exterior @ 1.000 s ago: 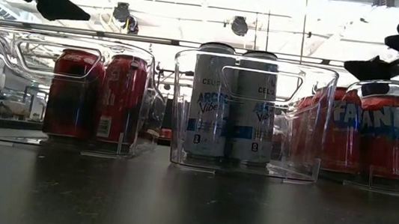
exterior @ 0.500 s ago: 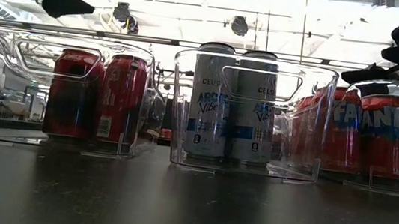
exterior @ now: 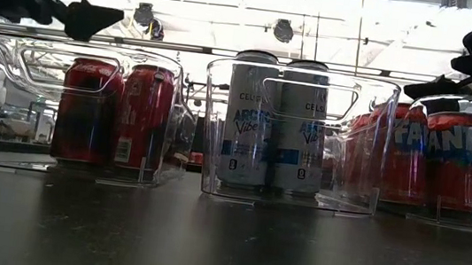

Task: Sort soda cans
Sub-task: Return to Home Position

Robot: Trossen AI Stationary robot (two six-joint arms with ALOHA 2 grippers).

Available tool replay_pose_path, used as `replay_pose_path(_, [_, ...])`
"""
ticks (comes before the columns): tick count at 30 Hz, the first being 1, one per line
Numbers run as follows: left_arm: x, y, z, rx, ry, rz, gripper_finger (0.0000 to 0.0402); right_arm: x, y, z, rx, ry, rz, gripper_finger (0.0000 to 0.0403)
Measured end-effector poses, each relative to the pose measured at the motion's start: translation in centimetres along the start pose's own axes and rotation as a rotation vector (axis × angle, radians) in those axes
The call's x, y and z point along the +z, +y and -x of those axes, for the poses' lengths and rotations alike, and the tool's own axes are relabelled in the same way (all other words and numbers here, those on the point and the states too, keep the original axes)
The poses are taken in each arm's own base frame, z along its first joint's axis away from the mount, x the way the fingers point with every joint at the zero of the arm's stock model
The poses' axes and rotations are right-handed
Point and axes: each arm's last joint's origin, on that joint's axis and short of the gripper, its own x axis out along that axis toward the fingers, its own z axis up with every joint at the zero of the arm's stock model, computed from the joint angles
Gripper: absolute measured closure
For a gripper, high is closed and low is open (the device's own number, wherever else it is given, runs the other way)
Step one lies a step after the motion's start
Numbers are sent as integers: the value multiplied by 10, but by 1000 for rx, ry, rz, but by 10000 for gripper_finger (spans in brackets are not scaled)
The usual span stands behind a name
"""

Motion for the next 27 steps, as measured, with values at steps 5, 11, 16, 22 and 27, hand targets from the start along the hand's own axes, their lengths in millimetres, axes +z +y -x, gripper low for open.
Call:
replay_pose_path(5, [-9, 0, 6, 1, -34, -8, 10, 0, 0, 0, 0, 0, 0, 55])
replay_pose_path(11, [-13, 0, 16, 17, -86, -44, 10, 0, 0, 0, 0, 0, -1, 55])
replay_pose_path(16, [-16, 1, 16, 60, -56, -80, 10, 0, 0, 0, 1, -1, -1, 55])
replay_pose_path(22, [-22, 3, 16, 104, 16, -113, 10, 0, 0, 0, -2, -5, -1, 55])
replay_pose_path(27, [-26, 2, 16, 81, 50, -107, 10, 0, 0, 0, -2, -5, -1, 55])
